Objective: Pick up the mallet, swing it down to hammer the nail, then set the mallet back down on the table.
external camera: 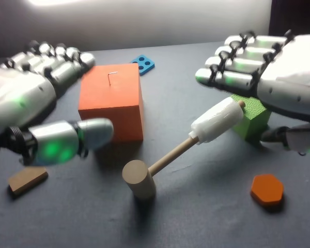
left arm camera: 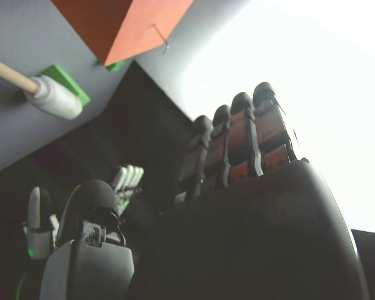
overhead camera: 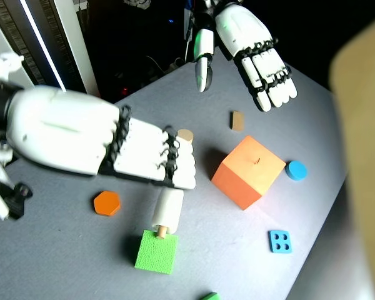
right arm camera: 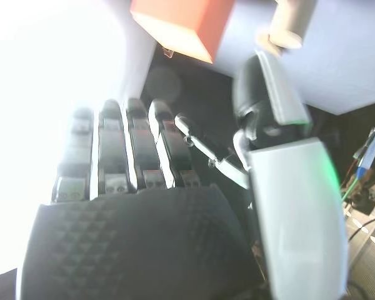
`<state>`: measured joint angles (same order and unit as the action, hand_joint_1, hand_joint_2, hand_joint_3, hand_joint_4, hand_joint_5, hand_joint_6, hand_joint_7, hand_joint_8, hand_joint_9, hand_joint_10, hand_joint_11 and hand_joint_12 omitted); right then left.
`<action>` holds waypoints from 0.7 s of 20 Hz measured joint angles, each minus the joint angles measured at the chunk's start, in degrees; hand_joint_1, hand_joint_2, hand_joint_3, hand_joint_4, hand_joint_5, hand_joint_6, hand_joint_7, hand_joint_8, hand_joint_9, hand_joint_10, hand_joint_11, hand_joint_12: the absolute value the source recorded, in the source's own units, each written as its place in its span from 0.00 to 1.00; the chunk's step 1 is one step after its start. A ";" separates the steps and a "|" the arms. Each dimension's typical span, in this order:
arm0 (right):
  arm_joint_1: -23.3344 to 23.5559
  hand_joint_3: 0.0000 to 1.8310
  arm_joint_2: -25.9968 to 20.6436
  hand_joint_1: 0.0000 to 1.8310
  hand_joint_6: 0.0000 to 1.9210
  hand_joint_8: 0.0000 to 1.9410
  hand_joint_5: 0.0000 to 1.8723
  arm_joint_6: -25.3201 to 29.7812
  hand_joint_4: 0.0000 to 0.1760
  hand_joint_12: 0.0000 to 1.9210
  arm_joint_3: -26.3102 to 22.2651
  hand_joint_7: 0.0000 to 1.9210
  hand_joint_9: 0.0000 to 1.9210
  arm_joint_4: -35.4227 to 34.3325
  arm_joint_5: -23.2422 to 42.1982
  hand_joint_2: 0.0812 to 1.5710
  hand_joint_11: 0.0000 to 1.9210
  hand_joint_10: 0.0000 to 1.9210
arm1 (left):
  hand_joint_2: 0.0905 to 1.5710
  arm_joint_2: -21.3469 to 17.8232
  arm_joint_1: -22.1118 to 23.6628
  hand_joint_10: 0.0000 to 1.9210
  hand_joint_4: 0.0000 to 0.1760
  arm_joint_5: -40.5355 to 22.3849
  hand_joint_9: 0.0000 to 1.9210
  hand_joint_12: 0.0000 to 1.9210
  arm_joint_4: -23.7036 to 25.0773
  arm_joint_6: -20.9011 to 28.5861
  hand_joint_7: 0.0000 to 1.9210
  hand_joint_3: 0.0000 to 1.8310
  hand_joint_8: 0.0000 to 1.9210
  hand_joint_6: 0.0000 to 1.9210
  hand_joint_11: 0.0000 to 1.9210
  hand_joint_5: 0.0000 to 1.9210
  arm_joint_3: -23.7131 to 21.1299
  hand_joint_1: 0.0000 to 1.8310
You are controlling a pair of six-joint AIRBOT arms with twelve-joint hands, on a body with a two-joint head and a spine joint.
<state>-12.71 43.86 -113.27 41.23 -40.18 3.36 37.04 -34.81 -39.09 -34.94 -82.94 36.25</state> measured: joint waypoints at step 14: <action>6.49 0.00 1.46 0.68 0.00 0.00 0.00 20.98 0.00 0.00 5.75 0.00 0.00 14.38 -20.98 0.64 0.00 0.00 | 0.76 2.54 -8.09 0.00 0.00 2.12 0.00 0.00 24.92 26.12 0.00 0.00 0.00 0.00 0.00 0.01 11.26 0.00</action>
<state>-6.22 45.32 -92.29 46.98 -25.80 -17.63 39.57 -42.89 -36.97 -10.02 -56.82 47.51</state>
